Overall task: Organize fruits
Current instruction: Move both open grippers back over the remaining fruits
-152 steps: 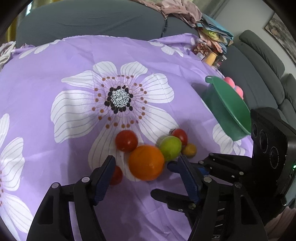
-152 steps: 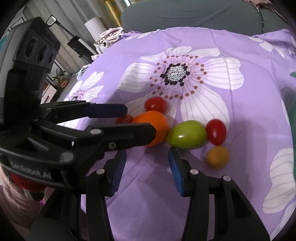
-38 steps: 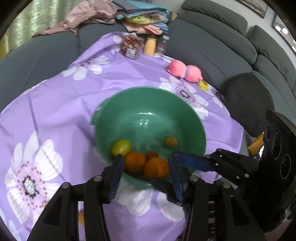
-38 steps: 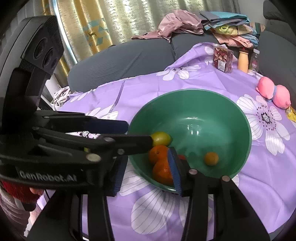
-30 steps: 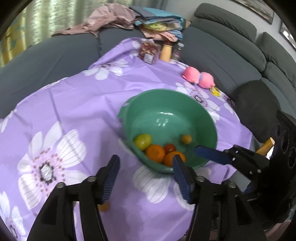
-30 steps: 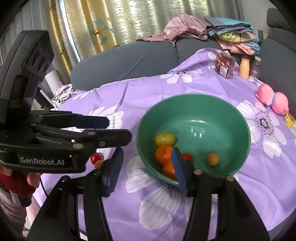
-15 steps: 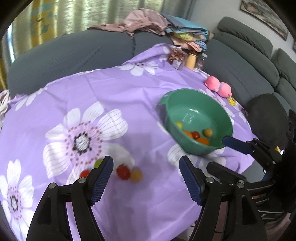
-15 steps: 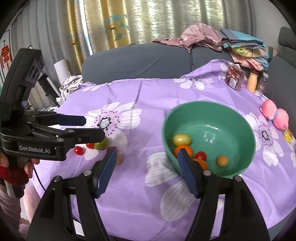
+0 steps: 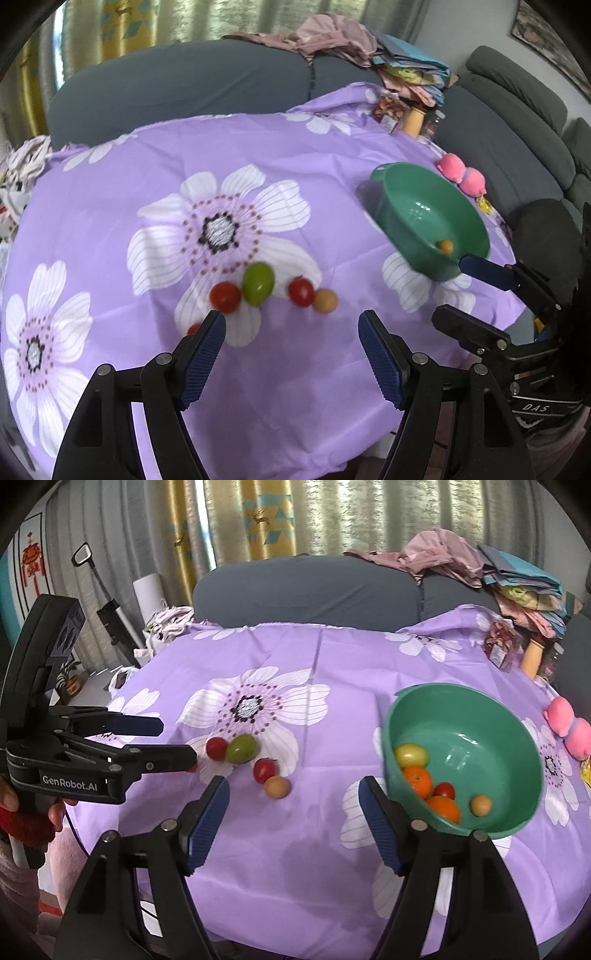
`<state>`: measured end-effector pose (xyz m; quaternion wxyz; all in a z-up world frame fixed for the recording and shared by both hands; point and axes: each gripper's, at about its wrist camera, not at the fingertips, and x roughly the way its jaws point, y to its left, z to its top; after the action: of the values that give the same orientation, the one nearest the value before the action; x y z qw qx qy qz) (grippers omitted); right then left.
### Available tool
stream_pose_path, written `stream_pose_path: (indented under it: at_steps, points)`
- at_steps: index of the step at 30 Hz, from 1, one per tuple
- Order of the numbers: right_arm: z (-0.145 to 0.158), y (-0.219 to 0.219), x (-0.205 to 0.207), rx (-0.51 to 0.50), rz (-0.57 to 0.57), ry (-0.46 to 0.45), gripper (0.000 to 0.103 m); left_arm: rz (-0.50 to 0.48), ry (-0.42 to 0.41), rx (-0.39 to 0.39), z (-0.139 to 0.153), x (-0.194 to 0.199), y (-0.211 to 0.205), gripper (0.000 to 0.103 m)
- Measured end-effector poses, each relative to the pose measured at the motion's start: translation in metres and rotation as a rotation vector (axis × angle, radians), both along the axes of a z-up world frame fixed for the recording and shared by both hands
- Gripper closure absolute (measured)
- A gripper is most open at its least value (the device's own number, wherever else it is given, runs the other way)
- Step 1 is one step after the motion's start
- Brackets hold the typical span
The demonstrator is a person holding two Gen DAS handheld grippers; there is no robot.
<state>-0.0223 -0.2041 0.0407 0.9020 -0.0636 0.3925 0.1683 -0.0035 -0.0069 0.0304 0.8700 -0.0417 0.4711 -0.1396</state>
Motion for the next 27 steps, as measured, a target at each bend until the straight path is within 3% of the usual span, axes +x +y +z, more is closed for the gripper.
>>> stream_pose_path:
  at_steps: [27]
  points:
    - [-0.026,0.045,0.014,-0.047,0.074,0.092,0.03,0.038,0.07,-0.063,-0.029,-0.005,0.042,0.029]
